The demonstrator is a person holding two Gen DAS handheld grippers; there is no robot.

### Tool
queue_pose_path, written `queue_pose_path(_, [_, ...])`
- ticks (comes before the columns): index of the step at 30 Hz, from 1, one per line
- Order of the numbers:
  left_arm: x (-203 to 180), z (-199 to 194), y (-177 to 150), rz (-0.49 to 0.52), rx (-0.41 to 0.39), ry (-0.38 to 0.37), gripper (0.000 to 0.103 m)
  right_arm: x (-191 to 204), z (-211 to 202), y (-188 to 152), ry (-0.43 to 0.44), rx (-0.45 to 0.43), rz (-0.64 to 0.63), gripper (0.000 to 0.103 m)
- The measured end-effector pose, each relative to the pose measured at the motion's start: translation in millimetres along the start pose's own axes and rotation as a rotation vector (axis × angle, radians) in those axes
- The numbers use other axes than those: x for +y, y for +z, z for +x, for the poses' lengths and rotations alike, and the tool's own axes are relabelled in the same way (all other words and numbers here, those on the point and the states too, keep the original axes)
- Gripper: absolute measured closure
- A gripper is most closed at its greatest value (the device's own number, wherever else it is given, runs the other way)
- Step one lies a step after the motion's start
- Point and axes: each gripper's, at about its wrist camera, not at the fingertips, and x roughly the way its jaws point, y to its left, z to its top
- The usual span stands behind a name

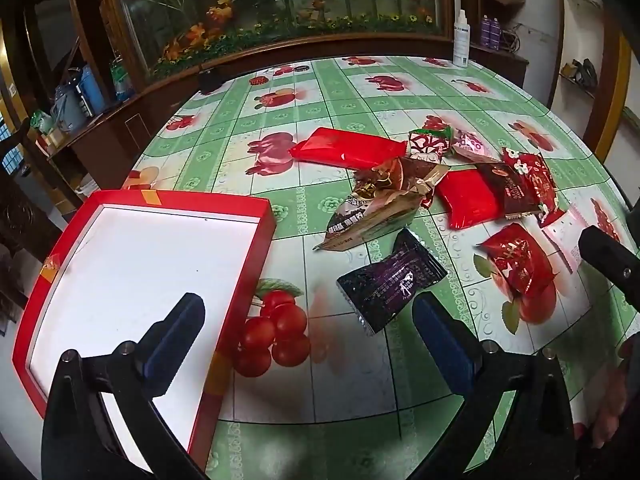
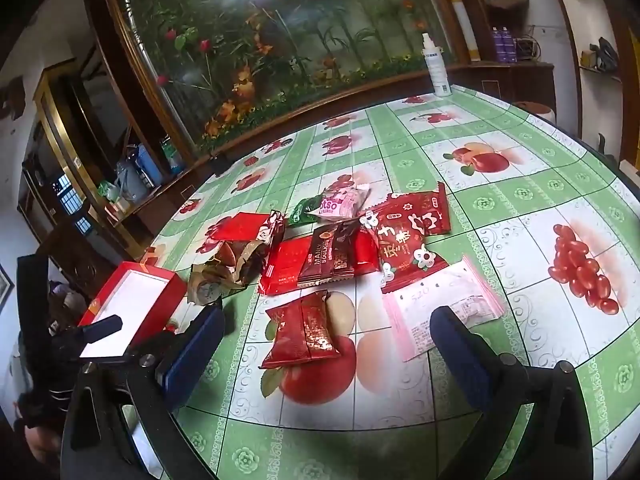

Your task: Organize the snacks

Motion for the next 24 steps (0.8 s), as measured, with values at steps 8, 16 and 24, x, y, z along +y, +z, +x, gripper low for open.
queue_pose_path(8, [6.7,7.5,-0.3,-0.011,0.016,-0.005,0.000,-4.8,9.7,0.5,0.015,0.029,0.026,0.000])
queue_pose_path(16, [4.4,17.5,0.7,-0.021,0.045,-0.014,0.000,-5.3,13.5,0.5,0.007,0.042,0.032,0.000])
queue_pose_path(24, [3.3,21.9,0.7,-0.021,0.040,-0.014,0.000,-5.4,15.8,0.1,0.005,0.053,0.026,0.000])
